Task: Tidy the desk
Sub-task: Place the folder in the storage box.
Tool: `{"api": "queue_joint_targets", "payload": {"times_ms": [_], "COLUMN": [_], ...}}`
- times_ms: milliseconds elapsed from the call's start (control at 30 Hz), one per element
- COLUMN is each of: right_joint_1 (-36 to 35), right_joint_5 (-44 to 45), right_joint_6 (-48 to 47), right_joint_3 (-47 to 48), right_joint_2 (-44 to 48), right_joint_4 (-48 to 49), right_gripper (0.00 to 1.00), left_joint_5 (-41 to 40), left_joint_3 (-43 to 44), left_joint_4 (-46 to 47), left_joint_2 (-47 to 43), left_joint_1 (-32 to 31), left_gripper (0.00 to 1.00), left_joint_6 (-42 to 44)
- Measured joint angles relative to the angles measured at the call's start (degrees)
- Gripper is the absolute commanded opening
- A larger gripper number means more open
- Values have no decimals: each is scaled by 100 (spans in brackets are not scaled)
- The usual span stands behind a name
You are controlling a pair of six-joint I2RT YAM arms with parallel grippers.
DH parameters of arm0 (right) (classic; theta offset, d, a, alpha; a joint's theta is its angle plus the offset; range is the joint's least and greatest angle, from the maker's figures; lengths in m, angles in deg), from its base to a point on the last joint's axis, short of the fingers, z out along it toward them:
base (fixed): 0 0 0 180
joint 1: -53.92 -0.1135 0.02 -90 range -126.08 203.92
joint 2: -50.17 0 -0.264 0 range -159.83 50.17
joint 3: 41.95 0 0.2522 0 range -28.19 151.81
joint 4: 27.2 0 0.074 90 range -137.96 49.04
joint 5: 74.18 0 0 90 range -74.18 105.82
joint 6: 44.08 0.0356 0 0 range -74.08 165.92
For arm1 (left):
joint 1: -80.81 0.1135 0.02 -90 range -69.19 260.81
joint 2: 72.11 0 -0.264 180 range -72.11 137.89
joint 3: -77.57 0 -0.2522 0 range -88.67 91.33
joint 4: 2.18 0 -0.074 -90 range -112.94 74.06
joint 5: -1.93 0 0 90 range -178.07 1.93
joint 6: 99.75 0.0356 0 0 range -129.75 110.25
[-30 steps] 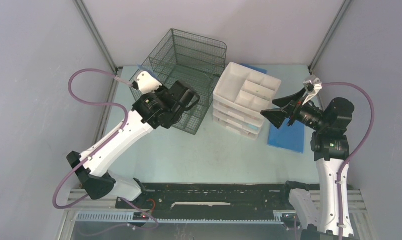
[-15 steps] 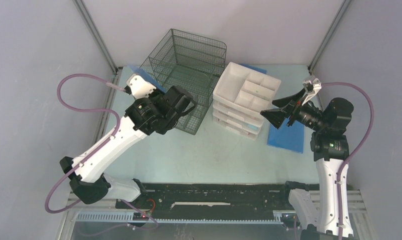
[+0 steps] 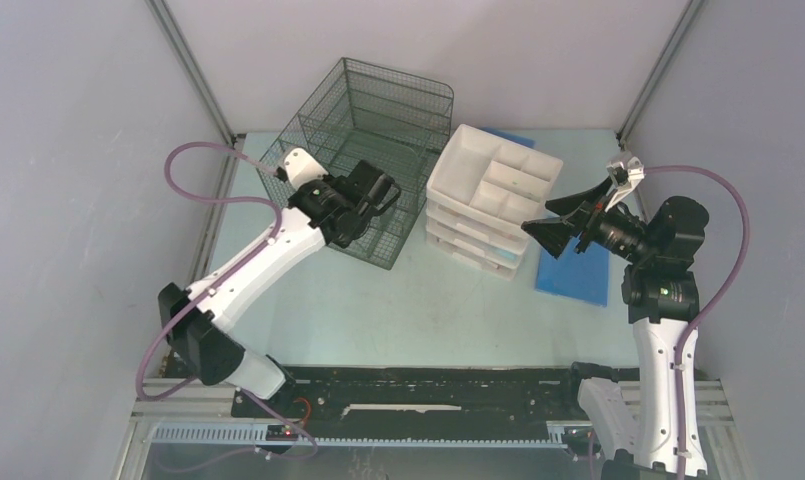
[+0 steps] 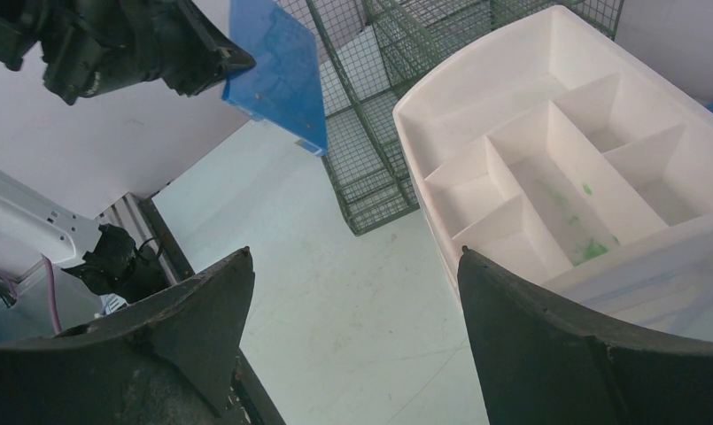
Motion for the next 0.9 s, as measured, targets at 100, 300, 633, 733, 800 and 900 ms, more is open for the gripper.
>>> {"api": "queue_joint_targets", "payload": {"times_ms": [100, 300, 633, 733, 800, 900], "right_joint_1": [2, 0, 0, 2, 2, 2], "right_joint_5": [-2, 0, 4, 22, 35, 44], "right_joint_6": [-2, -9, -35, -59, -79, -109], "right_joint_3": [0, 0, 0, 0, 0, 0], "right_joint_2": [0, 0, -11, -44, -72, -114], "right_joint_4": [0, -2, -24, -26, -26, -28], "right_gripper": [92, 92, 92, 92, 92, 92], "left_joint_5": [127, 428, 605, 612, 616, 623], "left_joint_3": [17, 20, 7, 9, 9, 11], "left_joint_4": [133, 245, 286, 291, 286, 295], "left_joint_2": [236, 546, 713, 758, 767, 767], "left_joint_1": [37, 264, 448, 448, 448, 448], "left_gripper": [14, 18, 52, 57, 58, 59], "left_joint_6": [33, 13, -28, -28, -20, 37]}}
